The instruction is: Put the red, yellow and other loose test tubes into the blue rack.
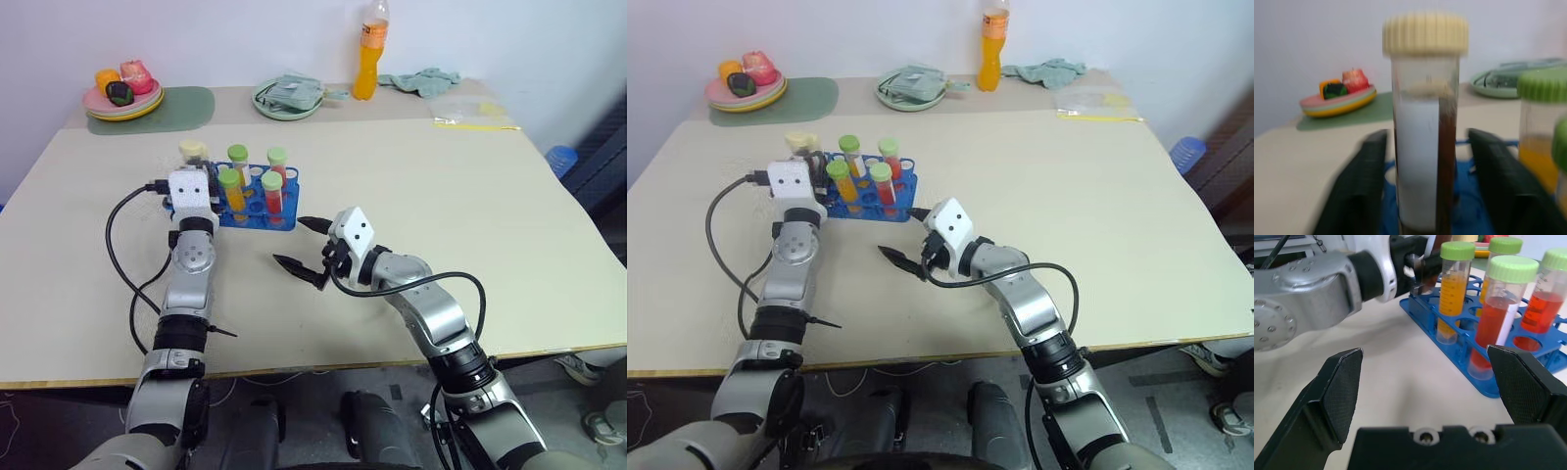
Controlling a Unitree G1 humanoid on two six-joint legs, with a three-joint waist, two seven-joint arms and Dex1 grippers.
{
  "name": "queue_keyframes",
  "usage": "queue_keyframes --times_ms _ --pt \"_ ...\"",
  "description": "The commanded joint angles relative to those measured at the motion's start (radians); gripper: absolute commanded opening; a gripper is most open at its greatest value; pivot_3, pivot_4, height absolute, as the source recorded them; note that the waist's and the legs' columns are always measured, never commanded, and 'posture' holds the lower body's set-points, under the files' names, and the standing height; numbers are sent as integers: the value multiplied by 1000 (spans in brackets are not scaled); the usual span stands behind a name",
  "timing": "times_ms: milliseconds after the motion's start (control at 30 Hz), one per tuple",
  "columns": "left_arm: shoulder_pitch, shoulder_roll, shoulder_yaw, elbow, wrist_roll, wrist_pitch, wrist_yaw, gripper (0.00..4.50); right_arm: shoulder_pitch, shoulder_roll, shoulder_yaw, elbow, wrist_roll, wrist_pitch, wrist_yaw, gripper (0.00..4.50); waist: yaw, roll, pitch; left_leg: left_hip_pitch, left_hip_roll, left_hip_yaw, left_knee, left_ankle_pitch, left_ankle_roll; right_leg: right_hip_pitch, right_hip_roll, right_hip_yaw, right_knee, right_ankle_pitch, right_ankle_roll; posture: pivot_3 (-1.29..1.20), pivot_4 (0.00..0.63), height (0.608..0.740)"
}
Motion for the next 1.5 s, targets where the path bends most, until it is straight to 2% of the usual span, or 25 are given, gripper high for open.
queue_keyframes --times_ms 33,233,400,867,1200,1500 --pt "34 -2 33 -87 -33 -33 4 4451 -13 0 -18 -47 13 -18 7 4500 -1 0 0 0 0 0 0 0 0 0 0 0 0 0 0 0 150 740" --pt "175 5 80 -312 -101 30 -24 4451 -28 -16 -48 -54 38 -6 29 4500 1 0 0 0 0 0 0 0 0 0 0 0 0 0 0 0 150 740" --pt "207 16 70 -384 -143 111 -90 4451 -22 -17 -49 -48 36 -8 35 4500 4 0 0 0 0 0 0 0 0 0 0 0 0 0 0 0 150 740" --pt "51 67 82 -284 -224 254 -216 4451 9 -10 -41 -89 29 15 -3 4500 2 0 0 0 0 0 0 0 0 1 0 0 0 0 0 0 150 740" --pt "-56 134 72 -334 -270 590 -246 4451 15 -2 -35 -94 27 21 -17 4500 -1 0 0 0 0 0 0 0 0 0 0 0 0 0 0 0 150 740" --pt "-123 176 73 -359 -296 755 -269 4451 16 8 -31 -90 31 27 -20 4500 -1 0 0 0 0 0 0 0 0 0 0 0 0 0 0 0 150 740"
